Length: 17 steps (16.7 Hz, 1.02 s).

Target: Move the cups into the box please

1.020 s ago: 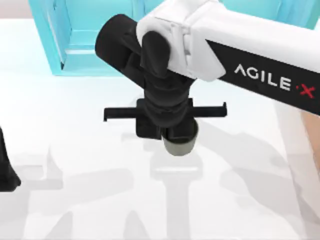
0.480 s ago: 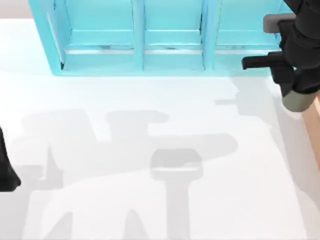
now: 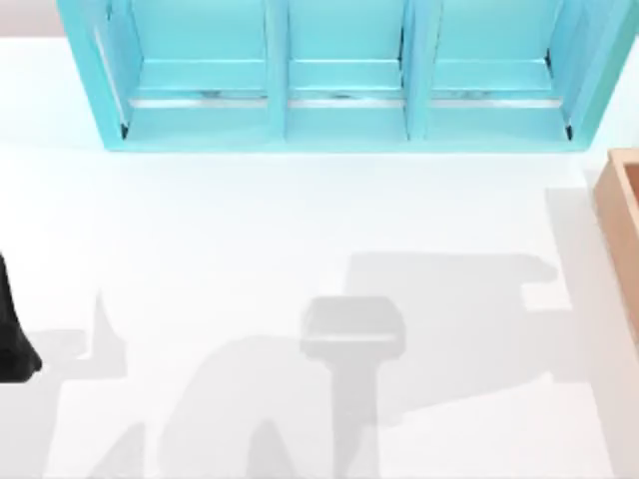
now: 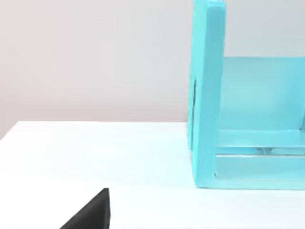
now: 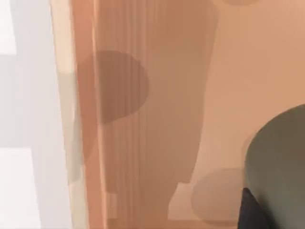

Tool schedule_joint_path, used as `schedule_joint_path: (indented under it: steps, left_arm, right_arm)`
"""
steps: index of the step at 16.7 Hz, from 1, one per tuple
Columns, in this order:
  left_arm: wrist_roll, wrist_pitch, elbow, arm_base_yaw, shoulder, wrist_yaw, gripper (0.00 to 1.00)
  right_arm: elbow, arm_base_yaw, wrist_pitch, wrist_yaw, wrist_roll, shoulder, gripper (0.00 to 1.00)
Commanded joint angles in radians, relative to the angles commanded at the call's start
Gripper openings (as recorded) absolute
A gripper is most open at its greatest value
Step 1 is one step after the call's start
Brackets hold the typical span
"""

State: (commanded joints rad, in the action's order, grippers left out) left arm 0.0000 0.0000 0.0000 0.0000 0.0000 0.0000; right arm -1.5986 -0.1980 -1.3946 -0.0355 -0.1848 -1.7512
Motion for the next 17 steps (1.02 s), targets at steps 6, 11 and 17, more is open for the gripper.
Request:
schedule_joint_path:
  steps: [6, 11, 17]
  left_arm:
    - [0.000, 0.000, 0.000, 0.000, 0.000, 0.000, 1.00]
    - [0.000, 0.000, 0.000, 0.000, 0.000, 0.000, 1.00]
    - [0.000, 0.000, 0.000, 0.000, 0.000, 0.000, 1.00]
  right_arm:
    - [0.020, -0.041, -0.005, -0.012, -0.040, 0.018, 0.00]
    - [0.083, -0.043, 0.065, -0.010, -0.043, 0.012, 0.00]
    - [0.225, -0.053, 0.218, -0.013, -0.053, 0.004, 0.00]
